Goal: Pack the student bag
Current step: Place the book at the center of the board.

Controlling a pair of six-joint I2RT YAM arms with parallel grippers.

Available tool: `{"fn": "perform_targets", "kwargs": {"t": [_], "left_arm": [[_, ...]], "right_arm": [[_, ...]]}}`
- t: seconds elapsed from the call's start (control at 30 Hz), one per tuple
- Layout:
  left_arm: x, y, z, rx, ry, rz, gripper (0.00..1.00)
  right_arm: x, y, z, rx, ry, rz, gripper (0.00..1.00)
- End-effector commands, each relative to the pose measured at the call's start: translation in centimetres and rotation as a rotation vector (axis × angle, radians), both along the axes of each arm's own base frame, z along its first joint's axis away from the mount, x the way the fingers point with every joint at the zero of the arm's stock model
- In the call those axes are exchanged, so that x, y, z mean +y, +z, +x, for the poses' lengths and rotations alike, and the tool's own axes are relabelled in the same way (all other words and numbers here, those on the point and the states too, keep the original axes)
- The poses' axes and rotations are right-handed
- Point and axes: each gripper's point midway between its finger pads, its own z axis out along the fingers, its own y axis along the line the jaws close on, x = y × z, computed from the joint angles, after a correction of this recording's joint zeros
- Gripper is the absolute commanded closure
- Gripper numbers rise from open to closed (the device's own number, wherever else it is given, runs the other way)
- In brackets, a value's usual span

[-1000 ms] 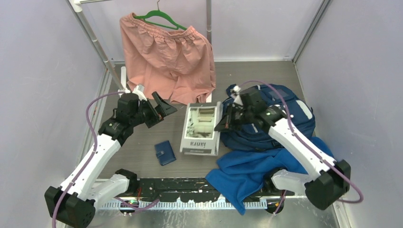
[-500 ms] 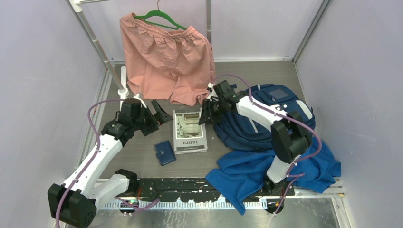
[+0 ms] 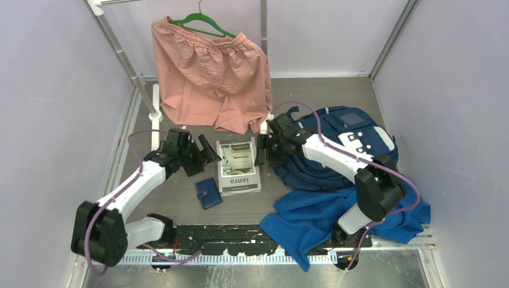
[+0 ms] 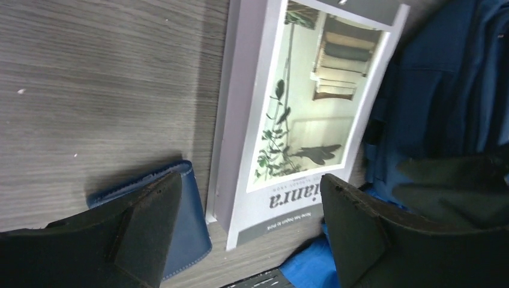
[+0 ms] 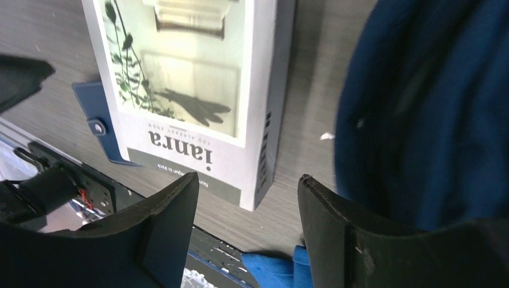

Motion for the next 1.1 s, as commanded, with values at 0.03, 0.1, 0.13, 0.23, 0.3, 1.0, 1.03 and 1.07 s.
{"fn": "perform_targets", "kwargs": {"t": [0.03,0.1,0.13,0.23,0.3,1.0,1.03,1.07], "left_arm": [[-1.9,-0.4,2.5,-0.036,-0.056,-0.061,0.18],[-2.3,-0.6,2.8,-0.031,-0.067,-0.074,0.21],[-2.4,-0.8,3.0,-0.029,-0.065,-0.079,0.22],[-2.5,-1.6,3.6,-0.042,-0.05,-0.079,0.29],[-2.5,-2.3,3.9,-0.034,-0.051,-0.062,0.38],[1.5,1.5,1.0,-0.145,0.213,-0.073,1.0],[1.5,1.6,0.8,-0.153,0.215,-0.078,1.0],[1.6,1.7,0.6,-0.16,0.208,-0.077,0.99]], "right_arm": [[1.8,-0.3,-0.8,-0.009,-0.086,0.034,0.33],[1.8,-1.1,-1.1,0.003,-0.118,0.061,0.32],[1.7,-1.3,-1.2,0.004,-0.129,0.066,0.32],[1.2,-1.5,-1.1,-0.005,-0.153,0.055,0.32],[0.9,-1.0,-0.8,-0.04,-0.177,0.065,0.32],[1.3,-0.9,-3.3,-0.183,0.011,-0.158,0.32],[1.8,-0.8,-3.8,-0.205,0.048,-0.179,0.32],[2.2,-1.0,-4.4,-0.224,0.081,-0.205,0.32]]}}
